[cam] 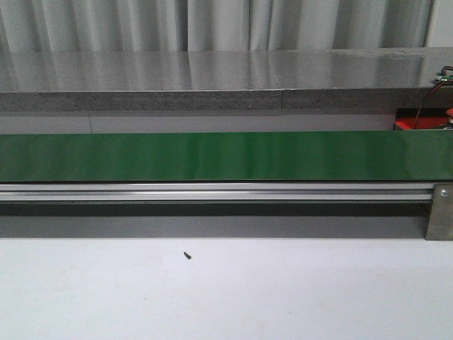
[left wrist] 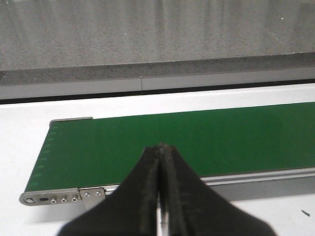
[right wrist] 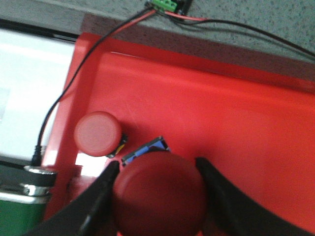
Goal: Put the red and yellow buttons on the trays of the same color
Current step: 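Lower the red button into the red tray and open the right gripper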
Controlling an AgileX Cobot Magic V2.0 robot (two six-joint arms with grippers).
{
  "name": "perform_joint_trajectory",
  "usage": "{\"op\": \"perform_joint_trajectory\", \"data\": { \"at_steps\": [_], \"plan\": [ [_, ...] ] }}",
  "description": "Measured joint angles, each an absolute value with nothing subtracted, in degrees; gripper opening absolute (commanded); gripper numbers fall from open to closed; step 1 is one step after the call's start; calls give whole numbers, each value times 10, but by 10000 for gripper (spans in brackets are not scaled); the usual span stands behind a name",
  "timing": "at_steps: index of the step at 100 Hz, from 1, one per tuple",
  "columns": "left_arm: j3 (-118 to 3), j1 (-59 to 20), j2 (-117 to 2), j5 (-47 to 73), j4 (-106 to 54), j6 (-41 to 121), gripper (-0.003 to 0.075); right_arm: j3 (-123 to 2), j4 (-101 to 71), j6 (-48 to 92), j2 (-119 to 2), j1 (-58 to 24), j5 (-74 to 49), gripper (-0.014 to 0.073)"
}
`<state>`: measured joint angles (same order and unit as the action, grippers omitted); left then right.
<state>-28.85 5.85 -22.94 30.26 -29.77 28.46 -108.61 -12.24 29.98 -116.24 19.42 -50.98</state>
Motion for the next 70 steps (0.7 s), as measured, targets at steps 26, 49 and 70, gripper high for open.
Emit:
{"op": "perform_joint_trajectory", "data": {
  "at_steps": [26, 49, 70],
  "plan": [
    [-289, 59, -229, 303, -298, 285, -20, -1113, -122, 300, -1242, 198, -492, 88],
    [-289, 59, -229, 303, -298, 285, -20, -1115, -122, 300, -1275, 198, -483, 154],
    [-289, 59, -229, 303, -298, 285, -20, -1121, -122, 300, -1280, 198, -483, 521]
  ]
}}
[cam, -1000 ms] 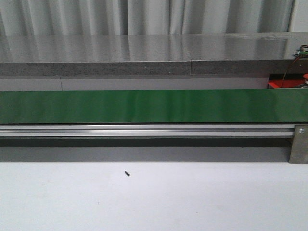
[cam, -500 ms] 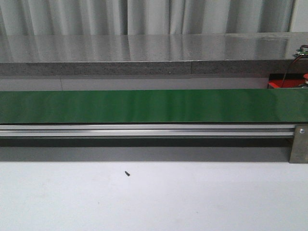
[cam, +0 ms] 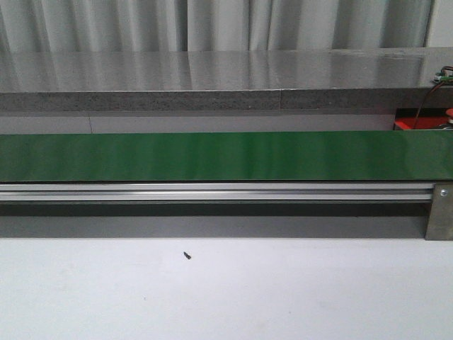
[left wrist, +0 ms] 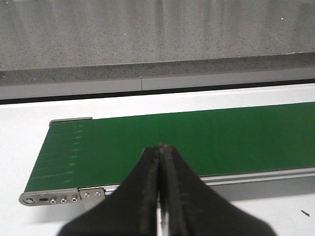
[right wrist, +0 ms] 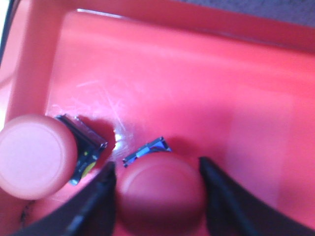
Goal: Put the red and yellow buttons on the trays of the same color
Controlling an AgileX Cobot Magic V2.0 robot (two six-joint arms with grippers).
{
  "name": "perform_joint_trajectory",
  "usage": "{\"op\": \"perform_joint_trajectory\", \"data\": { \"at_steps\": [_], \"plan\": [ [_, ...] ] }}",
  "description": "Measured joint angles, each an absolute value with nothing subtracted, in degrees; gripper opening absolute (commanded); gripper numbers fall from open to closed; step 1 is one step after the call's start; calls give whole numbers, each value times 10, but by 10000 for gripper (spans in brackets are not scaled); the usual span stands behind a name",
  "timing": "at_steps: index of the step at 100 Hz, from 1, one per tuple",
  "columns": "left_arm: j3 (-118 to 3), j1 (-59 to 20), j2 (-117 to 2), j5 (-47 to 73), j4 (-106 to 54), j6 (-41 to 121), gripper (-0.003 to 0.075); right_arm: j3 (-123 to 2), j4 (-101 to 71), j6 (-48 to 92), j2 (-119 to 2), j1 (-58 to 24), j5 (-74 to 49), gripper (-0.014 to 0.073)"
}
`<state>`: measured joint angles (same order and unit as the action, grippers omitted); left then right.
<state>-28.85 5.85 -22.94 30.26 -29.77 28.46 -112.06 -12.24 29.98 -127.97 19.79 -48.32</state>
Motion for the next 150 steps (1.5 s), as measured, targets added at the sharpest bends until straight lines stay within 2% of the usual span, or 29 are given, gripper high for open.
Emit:
{"op": "perform_joint_trajectory", "data": {
  "at_steps": [8, 47, 72, 105, 150],
  "plan": [
    [-289, 59, -229, 303, -298, 285, -20, -1131, -122, 300, -1280, 198, -487, 576],
    [-289, 59, -229, 303, -298, 285, -20, -1195, -121, 239, -1228, 190, -587, 575],
    [-289, 59, -229, 303, -298, 285, -19, -1172, -121, 219, -1135, 128, -622, 575],
    [-289, 59, -229, 303, -298, 285, -20, -976, -122, 199, -949, 68, -596, 575],
    [-289, 59, -229, 303, -298, 285, -20, -580, -122, 194, -525, 60, -453, 573]
  ]
}}
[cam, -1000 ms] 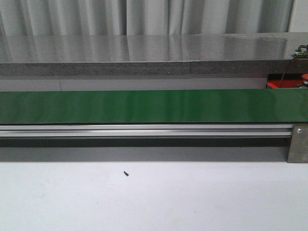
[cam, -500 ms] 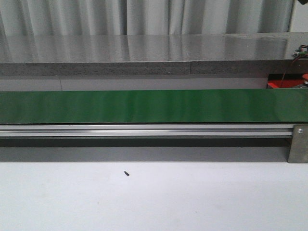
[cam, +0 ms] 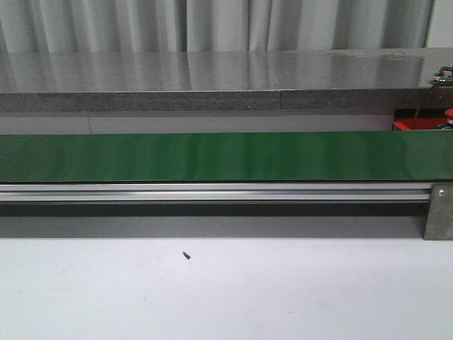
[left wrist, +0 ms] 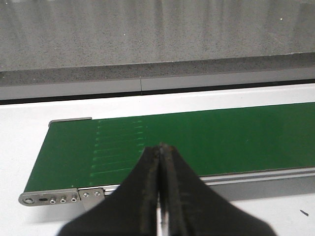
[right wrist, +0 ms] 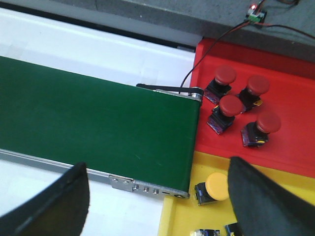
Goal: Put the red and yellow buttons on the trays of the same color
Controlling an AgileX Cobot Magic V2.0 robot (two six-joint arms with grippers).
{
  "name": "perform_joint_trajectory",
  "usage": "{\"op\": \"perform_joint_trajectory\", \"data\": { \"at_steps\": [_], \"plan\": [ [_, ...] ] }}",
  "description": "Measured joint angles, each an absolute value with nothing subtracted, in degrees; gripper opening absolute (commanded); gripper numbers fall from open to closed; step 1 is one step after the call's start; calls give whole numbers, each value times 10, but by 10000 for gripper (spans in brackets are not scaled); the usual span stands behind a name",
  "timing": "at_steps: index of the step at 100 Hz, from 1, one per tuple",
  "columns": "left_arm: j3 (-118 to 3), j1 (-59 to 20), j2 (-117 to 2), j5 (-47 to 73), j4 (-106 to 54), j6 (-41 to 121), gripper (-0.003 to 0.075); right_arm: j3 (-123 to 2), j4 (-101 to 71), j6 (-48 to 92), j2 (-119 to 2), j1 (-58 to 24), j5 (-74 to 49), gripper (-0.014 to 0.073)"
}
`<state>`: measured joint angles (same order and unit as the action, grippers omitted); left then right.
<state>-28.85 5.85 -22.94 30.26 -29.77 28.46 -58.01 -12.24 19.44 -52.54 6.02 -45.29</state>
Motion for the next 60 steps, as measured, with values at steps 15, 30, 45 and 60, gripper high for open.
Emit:
{"op": "perform_joint_trajectory", "data": {
  "at_steps": [15, 30, 45, 60],
  "plan": [
    [-289, 59, -229, 303, -298, 285, -20, -493, -123, 194, -390, 60, -422, 540],
    [-289, 59, -229, 303, -298, 285, -20, -438, -123, 194, -276, 60, -418, 315],
    [-289, 59, -229, 303, -298, 285, -20, -404, -123, 194, -218, 60, -417, -45],
    [-289, 59, -229, 303, -298, 285, -20, -396, -124, 194, -213, 60, -418, -96]
  ]
}}
